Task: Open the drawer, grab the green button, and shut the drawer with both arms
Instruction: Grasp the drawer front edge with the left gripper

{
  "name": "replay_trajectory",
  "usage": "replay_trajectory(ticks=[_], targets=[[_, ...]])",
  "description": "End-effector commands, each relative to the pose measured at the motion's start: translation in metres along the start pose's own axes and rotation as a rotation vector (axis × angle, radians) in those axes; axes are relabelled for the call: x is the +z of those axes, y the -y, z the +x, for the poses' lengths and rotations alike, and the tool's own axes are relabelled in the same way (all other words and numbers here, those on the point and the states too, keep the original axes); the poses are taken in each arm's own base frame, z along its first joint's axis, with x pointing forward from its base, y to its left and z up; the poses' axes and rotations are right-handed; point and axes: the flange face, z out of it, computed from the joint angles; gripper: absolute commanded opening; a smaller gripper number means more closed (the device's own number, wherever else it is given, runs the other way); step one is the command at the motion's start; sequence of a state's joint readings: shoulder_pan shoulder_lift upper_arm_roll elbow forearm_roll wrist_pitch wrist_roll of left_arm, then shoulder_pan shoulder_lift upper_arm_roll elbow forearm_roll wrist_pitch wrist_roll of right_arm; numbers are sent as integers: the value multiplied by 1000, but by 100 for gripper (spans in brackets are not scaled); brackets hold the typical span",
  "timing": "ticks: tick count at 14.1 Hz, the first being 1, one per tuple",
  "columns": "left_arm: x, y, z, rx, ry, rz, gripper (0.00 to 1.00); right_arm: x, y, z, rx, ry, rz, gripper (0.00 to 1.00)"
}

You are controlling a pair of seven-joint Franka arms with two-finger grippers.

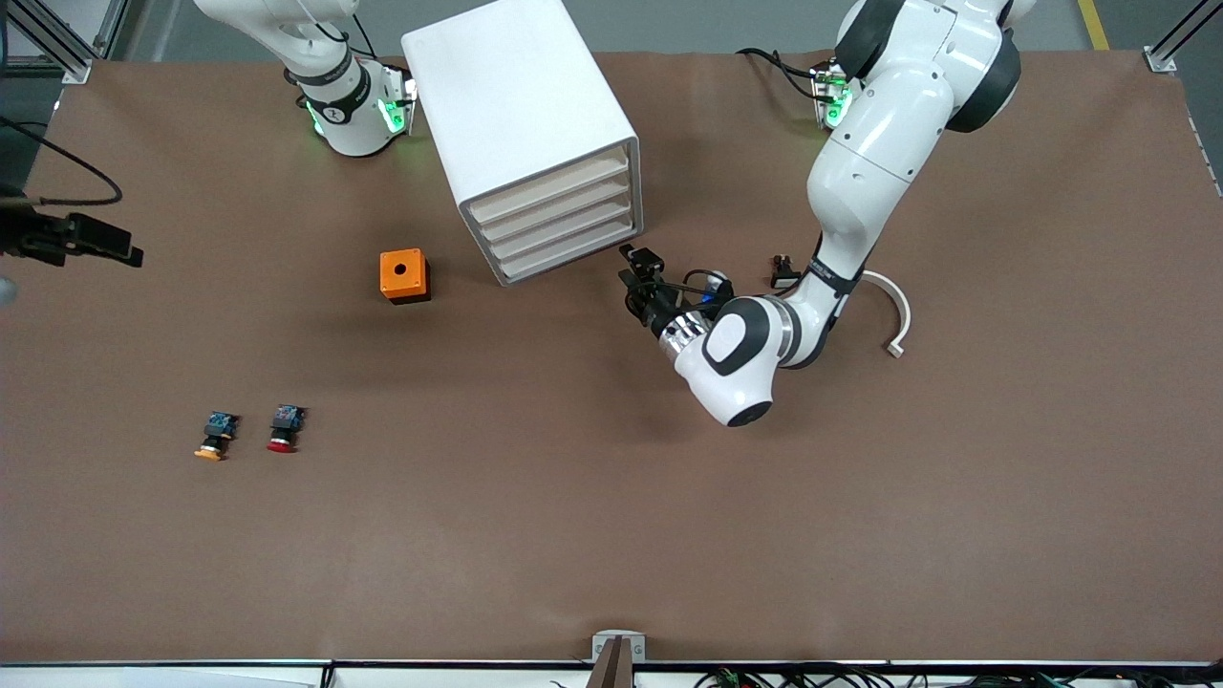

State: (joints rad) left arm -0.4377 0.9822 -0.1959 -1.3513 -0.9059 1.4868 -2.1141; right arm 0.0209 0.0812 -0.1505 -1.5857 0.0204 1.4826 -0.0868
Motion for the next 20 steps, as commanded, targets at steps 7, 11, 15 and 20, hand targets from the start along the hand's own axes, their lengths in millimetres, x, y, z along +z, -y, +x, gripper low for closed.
replay_trajectory(ticks=[7, 11, 15, 20], targets=[[55, -10, 4, -51, -63, 104, 57, 23, -14, 27, 31, 17, -9, 100], [78, -11, 3, -51, -86, 135, 53, 23, -7, 27, 96, 19, 3, 100], [106, -9, 2, -49, -124, 158, 50, 22, -3, 27, 99, 20, 3, 100], [130, -17, 6, -63, -158, 174, 34, 23, 0, 26, 142, 24, 4, 100]])
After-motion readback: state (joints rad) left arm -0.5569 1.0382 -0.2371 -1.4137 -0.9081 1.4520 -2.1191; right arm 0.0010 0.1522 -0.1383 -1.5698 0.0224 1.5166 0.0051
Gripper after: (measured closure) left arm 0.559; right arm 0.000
